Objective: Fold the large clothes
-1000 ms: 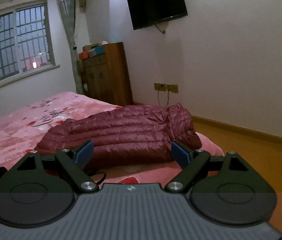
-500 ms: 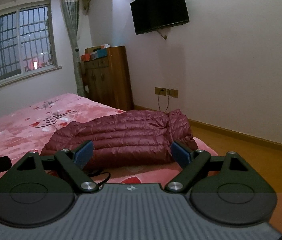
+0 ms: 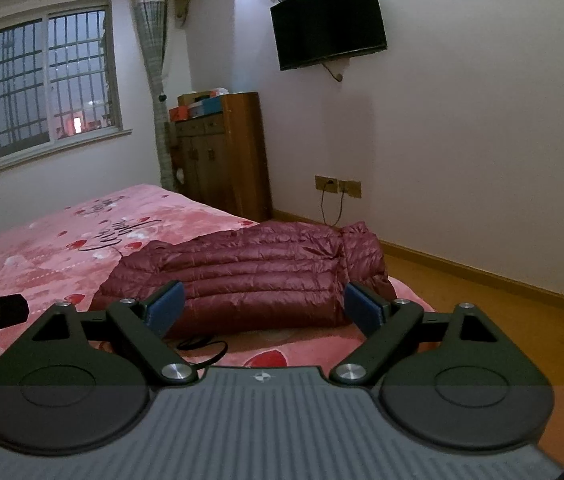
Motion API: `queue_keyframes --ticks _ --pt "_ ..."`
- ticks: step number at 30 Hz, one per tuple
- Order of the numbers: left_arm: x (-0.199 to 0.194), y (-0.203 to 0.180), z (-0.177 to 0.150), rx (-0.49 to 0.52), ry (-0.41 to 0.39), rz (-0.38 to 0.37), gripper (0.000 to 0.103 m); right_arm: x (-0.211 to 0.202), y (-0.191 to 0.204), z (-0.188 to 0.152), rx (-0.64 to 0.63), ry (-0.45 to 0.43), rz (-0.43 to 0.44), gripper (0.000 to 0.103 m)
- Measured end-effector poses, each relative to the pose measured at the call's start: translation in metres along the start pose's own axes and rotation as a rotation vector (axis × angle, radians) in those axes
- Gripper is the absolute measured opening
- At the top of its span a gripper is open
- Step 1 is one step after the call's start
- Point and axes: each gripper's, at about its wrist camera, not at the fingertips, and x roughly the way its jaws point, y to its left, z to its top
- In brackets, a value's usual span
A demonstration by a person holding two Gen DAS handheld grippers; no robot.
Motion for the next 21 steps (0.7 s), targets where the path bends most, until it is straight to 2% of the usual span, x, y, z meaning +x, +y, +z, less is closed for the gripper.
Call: queue_keyframes --ticks 21 --pt "-0.0037 -0.0042 0.0029 -0.001 0.006 0.001 0.102 -0.0047 -0.0018 -0.0006 -0.029 -0.011 -0.003 0.103"
